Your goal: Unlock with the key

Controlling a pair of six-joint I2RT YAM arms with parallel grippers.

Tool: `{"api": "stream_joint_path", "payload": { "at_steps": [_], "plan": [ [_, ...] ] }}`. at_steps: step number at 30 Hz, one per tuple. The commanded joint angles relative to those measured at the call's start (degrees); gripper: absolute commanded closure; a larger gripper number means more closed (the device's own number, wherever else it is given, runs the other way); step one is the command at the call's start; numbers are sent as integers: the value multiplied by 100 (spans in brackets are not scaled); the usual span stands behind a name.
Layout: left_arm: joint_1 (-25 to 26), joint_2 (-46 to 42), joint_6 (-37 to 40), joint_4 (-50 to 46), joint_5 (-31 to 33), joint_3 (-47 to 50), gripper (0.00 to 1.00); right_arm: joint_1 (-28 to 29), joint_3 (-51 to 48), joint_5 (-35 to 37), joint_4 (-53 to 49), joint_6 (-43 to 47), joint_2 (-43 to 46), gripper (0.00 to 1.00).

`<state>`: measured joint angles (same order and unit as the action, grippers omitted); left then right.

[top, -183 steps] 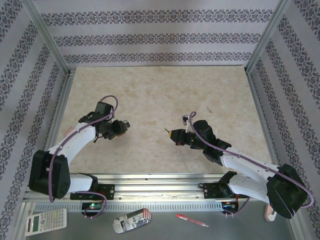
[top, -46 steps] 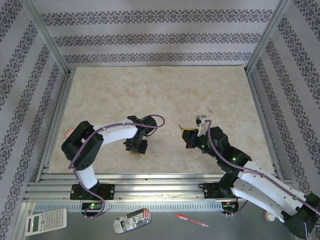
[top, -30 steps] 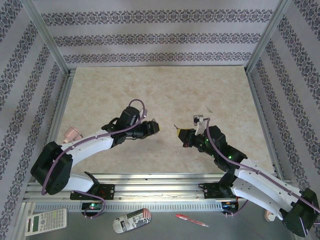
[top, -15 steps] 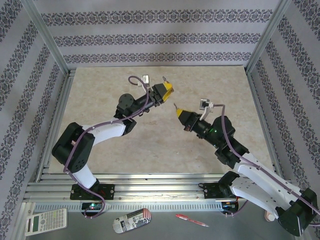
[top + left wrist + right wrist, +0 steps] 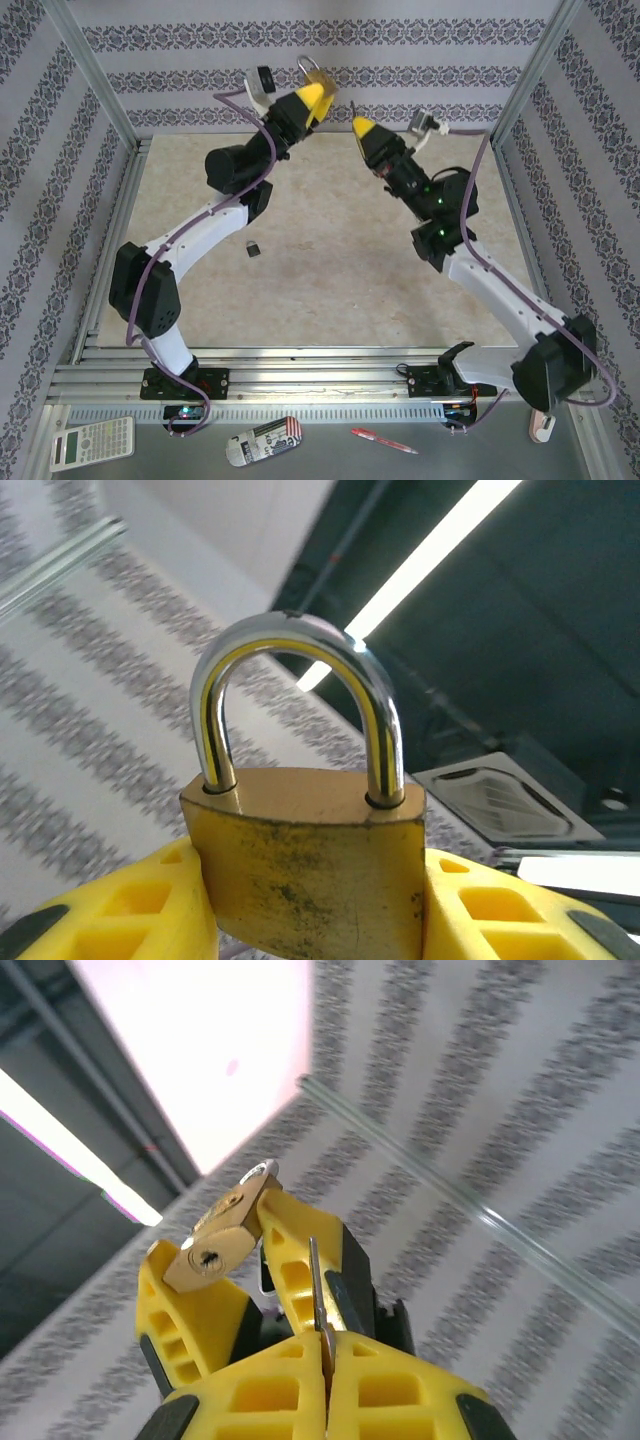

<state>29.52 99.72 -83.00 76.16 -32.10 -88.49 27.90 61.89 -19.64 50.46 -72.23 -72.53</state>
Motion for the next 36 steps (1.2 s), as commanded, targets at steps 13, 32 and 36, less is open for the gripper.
{"api": "stream_joint_path", "payload": {
  "at_steps": [13, 32, 36],
  "plan": [
    [-740, 963, -424, 575, -105, -1354, 100, -118, 1623, -973, 893, -2203, -1294, 100],
    [-969, -140, 457, 393, 918, 1105, 100, 343, 1050, -543, 935, -2955, -2118, 100],
    [-969, -138, 400, 562, 798, 1123, 100, 403, 984, -448, 1028, -3117, -2239, 100]
  ]
}}
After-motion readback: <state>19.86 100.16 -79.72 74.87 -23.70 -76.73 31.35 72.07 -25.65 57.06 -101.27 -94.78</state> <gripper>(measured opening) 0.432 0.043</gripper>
